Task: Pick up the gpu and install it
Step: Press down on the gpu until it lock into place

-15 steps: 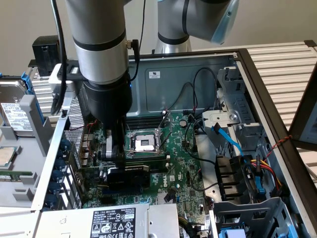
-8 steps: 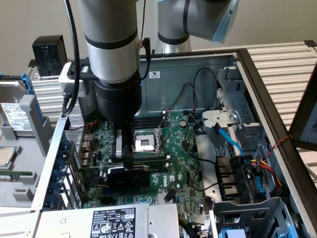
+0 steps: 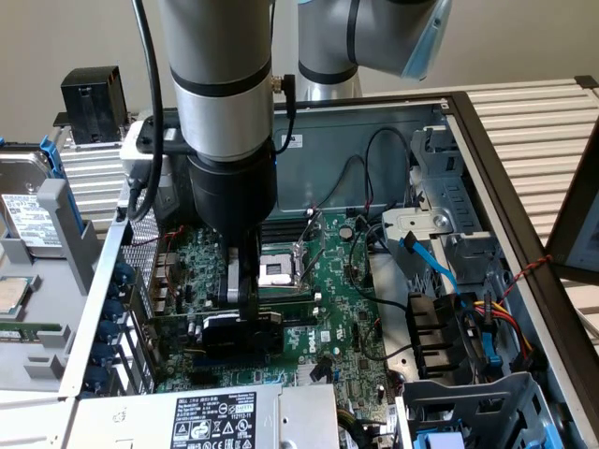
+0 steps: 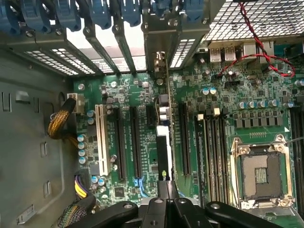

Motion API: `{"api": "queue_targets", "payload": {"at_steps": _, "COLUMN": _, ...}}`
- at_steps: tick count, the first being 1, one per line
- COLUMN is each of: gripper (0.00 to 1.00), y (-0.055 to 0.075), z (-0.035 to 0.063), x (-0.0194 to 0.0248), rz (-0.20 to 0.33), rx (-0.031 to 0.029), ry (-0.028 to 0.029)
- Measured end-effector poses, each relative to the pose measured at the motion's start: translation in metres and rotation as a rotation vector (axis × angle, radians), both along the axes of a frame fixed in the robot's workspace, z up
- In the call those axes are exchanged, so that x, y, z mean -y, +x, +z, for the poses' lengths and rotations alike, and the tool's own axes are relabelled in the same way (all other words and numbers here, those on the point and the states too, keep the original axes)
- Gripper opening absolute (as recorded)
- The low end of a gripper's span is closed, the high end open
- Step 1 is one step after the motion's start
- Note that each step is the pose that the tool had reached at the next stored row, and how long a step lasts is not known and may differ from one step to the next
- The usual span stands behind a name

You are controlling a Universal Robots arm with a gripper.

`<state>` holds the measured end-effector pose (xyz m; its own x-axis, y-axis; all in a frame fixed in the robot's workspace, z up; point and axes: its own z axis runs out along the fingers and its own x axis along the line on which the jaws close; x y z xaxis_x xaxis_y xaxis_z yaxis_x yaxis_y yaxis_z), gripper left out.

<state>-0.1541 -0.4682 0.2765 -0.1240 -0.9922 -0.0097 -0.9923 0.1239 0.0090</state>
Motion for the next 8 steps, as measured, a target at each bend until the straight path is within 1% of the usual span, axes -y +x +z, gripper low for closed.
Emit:
{"api": "queue_targets", "payload": {"at_steps": 2, "gripper": 0.11, "y": 0.0000, "z": 0.0014, "x": 0.0001, "rz": 0.000, "rx": 0.0001, "ry": 0.0034}}
{"api": "queue_targets", "payload": {"at_steps": 6, "gripper": 0.11, "y": 0.0001, "z": 0.0014, "x": -0.0002, "rz": 0.000, "rx": 0.0002, "ry": 0.0125}}
{"api": "queue_targets", "payload": {"at_steps": 8, "gripper": 0.11, "y": 0.0001, "z": 0.0014, "x": -0.0003, "rz": 0.000, "rx": 0.0001, "ry": 0.0151}}
